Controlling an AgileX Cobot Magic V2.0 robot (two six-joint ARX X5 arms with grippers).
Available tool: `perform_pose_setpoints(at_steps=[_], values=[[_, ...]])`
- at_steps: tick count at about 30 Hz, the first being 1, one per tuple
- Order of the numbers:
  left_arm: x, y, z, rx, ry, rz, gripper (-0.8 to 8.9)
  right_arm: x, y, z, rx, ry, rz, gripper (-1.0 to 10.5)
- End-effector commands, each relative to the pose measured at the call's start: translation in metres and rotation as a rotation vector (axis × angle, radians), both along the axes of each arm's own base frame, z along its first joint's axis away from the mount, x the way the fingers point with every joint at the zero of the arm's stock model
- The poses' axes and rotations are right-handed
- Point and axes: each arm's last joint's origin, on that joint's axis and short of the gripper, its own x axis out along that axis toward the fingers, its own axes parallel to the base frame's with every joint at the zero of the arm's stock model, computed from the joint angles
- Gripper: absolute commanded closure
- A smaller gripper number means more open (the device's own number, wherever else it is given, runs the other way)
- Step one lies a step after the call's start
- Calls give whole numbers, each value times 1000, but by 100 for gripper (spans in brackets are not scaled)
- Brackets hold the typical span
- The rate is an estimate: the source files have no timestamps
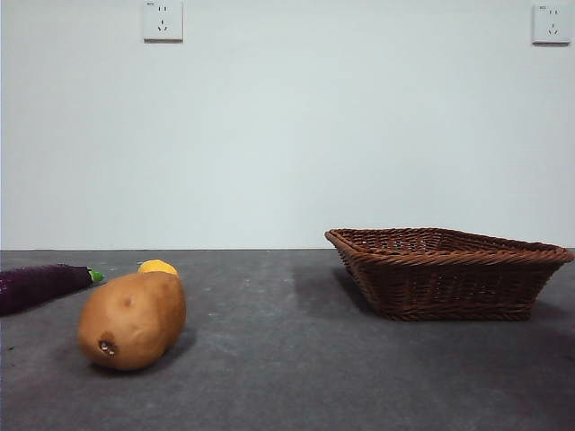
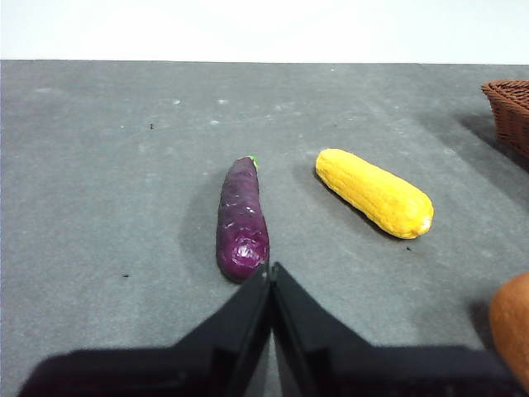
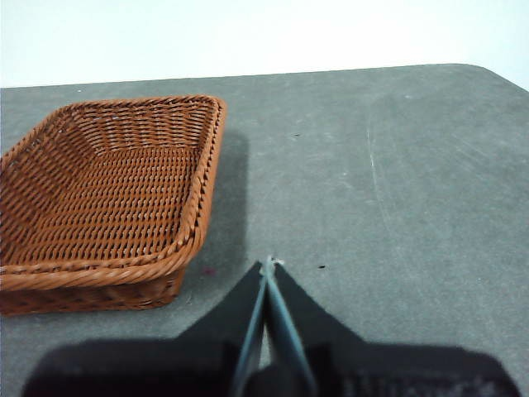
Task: Help me put the vegetables on the table into the basket
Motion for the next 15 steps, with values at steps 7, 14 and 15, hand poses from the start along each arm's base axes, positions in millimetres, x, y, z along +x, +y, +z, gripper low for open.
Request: perform_pose_setpoints(at_steps=[7,14,15], values=[[0,0,-3,-8,2,-1,815,0,0,-2,199,1,-35,947],[0,0,11,-127,-25,17,819,-2,4,10,391,-9,61,955],[-1,0,16,-153,-27,22,819,-3,4,14,412,-12,79,955]])
